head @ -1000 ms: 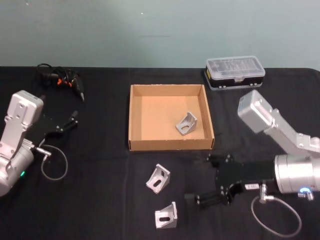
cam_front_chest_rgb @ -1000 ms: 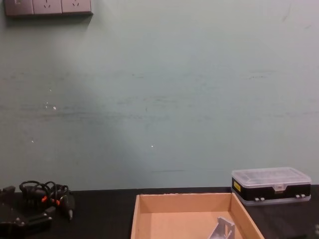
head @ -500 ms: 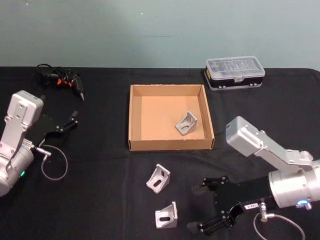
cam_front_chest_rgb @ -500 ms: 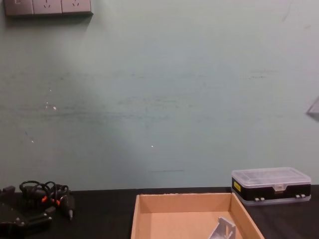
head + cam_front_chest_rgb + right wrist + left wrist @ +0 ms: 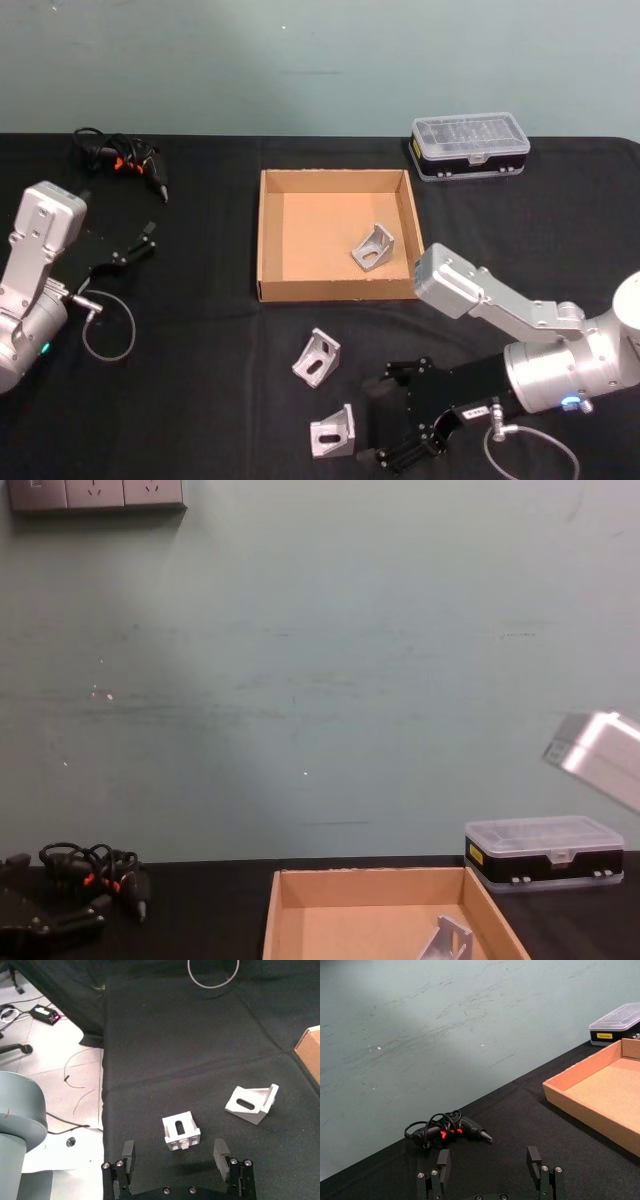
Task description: Use one hand to pick up the angle iron from the table and place it into the box.
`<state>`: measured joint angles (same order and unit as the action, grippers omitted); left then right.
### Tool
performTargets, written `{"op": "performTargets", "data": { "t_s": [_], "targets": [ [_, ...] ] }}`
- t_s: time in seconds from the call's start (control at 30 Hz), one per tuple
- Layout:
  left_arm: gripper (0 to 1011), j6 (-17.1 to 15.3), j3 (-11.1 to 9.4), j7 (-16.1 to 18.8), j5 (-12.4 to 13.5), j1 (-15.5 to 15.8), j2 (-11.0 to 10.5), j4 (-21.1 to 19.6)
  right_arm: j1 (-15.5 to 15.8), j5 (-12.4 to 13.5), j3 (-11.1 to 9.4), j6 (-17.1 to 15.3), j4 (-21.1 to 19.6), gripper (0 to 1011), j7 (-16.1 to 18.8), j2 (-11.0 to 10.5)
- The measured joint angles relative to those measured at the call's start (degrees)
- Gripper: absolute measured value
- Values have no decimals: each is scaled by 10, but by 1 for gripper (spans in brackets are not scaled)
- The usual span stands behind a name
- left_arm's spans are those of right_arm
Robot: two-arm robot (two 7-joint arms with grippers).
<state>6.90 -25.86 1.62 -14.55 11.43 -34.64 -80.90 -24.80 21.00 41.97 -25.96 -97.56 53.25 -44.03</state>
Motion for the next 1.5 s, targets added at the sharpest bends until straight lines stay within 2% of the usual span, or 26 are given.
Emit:
{"op": "performTargets", "data": {
  "t_s": [0.67, 1.5],
  "targets": [
    [1000, 0, 0, 0, 0, 0, 0, 0, -46, -11, 59, 11, 59, 1003, 0, 38],
    [1000, 0, 0, 0, 0, 0, 0, 0, -71, 1, 93, 26, 84, 995, -17, 47]
  ]
}}
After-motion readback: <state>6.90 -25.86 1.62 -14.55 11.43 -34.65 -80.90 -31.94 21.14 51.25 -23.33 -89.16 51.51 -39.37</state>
